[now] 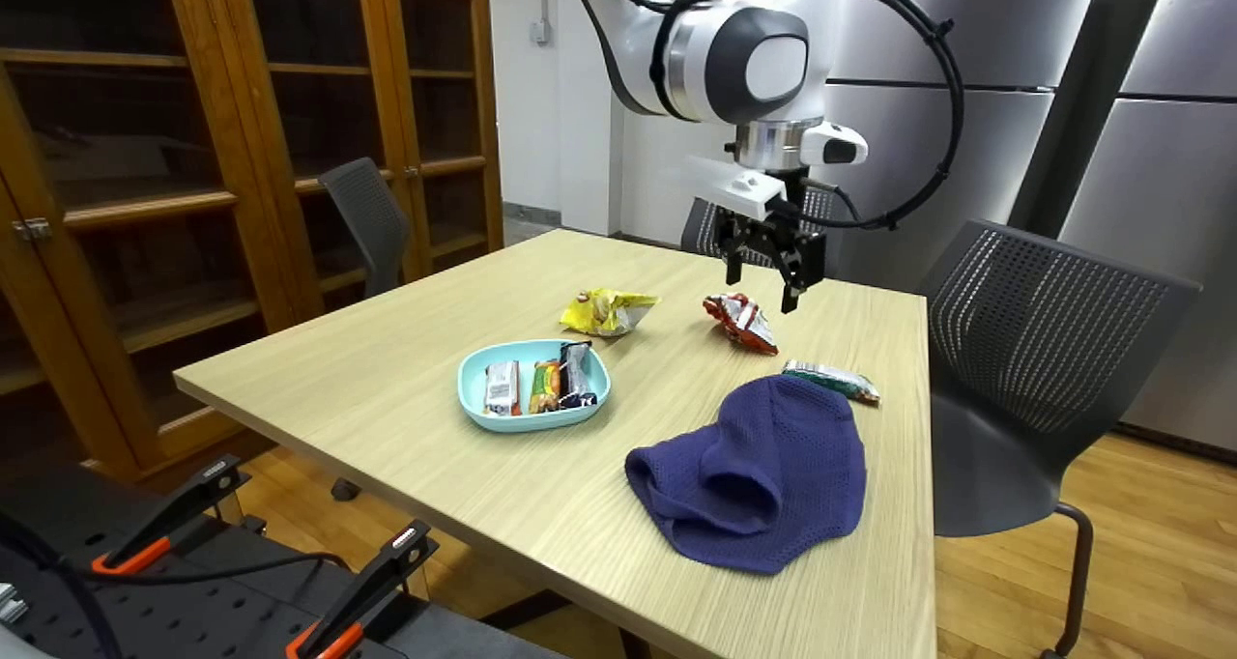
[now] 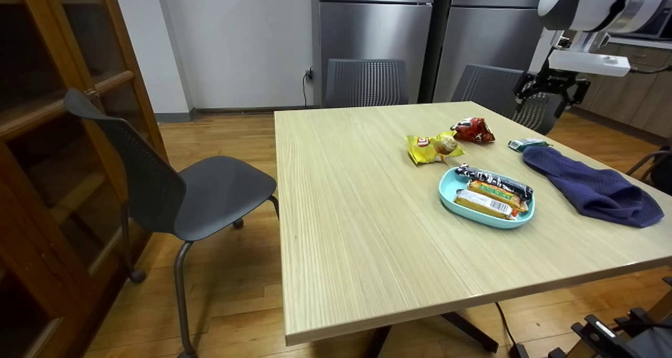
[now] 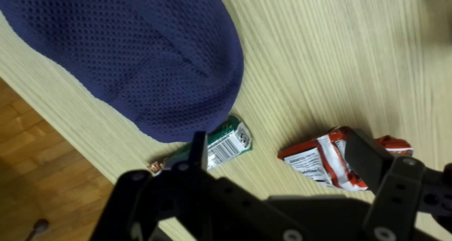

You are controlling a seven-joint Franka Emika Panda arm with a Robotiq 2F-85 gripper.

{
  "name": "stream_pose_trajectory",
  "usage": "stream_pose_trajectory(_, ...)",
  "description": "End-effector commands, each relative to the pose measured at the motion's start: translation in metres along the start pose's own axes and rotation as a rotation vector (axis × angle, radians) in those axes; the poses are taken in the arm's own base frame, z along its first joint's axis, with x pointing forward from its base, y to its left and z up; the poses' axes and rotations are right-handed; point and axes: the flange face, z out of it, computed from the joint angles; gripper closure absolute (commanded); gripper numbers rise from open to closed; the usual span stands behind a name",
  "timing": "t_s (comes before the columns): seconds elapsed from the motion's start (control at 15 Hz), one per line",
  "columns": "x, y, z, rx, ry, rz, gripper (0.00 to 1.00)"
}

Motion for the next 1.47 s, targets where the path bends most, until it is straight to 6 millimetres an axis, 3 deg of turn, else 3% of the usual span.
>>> stream_pose_trajectory(0.0, 0.023, 0.010, 0.011, -0.011, -0.021, 0.193, 0.00)
stream_pose_trajectory(0.07, 0.025, 0.012, 0.013, -0.012, -0.025, 0.244, 0.00)
stream_pose_trajectory(0.13, 0.013, 0.012, 0.012, -0.014, -0.008, 0.150, 0.00)
stream_pose_trajectory(0.6, 0.020, 0.014, 0.017, -0.019, -0.008, 0.218, 0.00)
stream_pose_trajectory(1.4, 0.057, 0.046, 0.034, 0.020, -0.049, 0.496, 0.00)
